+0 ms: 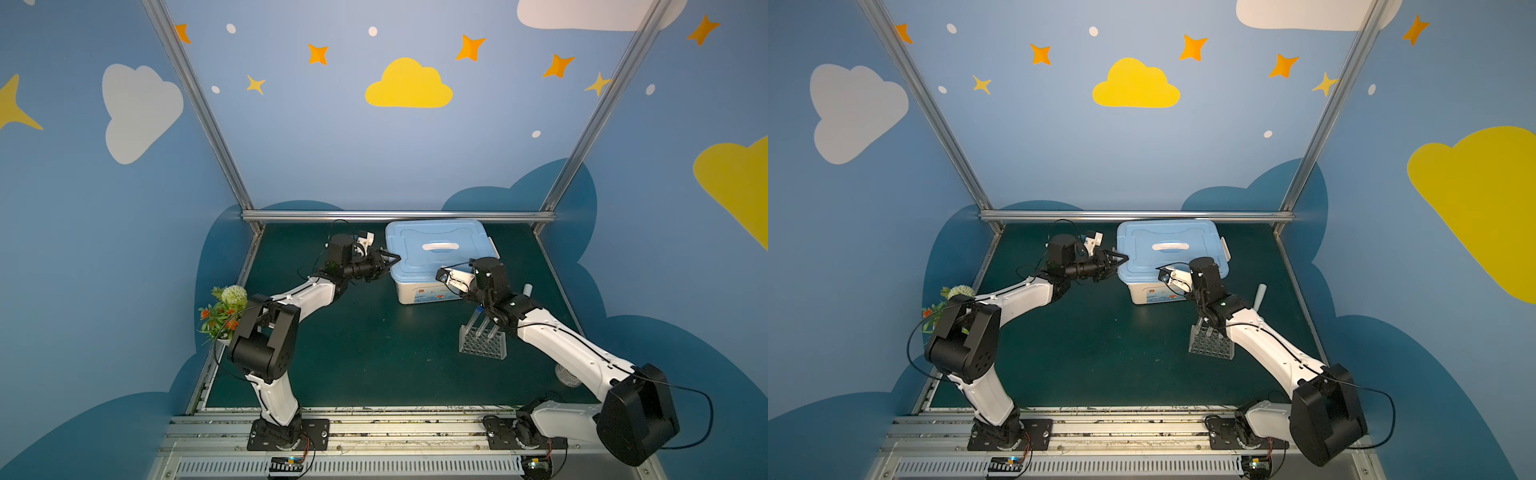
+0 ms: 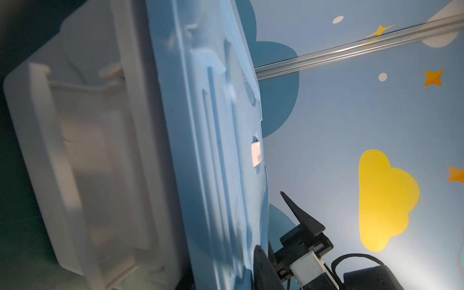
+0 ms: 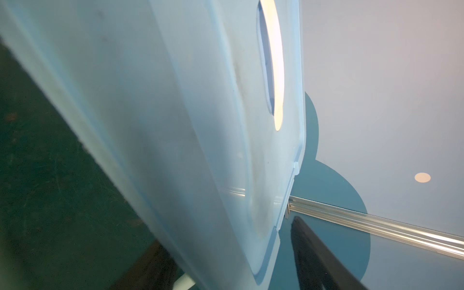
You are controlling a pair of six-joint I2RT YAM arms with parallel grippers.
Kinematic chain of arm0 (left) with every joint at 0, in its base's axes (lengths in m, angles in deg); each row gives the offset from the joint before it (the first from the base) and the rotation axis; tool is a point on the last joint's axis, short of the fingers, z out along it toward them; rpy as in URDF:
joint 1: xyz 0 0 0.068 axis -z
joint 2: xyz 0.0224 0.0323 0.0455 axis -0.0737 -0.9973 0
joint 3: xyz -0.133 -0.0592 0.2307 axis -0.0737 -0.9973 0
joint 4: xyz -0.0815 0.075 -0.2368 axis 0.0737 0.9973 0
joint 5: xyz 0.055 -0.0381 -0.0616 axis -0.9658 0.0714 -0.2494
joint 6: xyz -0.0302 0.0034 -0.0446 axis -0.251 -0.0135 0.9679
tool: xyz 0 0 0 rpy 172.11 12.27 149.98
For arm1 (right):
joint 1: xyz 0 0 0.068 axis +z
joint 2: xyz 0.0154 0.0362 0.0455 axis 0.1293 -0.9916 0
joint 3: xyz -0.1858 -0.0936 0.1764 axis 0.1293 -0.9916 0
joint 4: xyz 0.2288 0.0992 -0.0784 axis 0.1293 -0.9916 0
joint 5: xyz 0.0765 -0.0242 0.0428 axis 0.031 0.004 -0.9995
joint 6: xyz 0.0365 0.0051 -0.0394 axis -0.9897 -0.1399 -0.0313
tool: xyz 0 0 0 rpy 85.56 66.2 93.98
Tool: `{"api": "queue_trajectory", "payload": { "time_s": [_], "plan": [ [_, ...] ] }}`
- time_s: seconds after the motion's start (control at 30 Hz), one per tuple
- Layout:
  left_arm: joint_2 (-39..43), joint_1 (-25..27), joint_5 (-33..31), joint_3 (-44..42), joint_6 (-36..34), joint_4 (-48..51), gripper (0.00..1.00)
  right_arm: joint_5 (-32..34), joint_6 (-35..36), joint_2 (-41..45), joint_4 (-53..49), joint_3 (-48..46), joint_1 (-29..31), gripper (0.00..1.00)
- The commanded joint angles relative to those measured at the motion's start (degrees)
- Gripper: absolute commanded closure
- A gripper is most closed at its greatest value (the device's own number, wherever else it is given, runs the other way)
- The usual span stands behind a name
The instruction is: Organize the chemistry lab equipment
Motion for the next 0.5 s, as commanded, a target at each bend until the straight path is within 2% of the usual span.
{"api": "queue_trajectory", "payload": {
  "time_s": [0.0,0.47],
  "plan": [
    [0.8,0.2,-0.7,0.8,-2.1,2.4,0.64,-0.8,-1.3,-0.8,-0.7,1.7,-0.4,0.31],
    [3.7,0.3,-1.9,-1.1,-7.5,7.9,0.64,-0.9,-2.2,-0.1,-4.1,1.4,-1.5,0.31]
  ]
}}
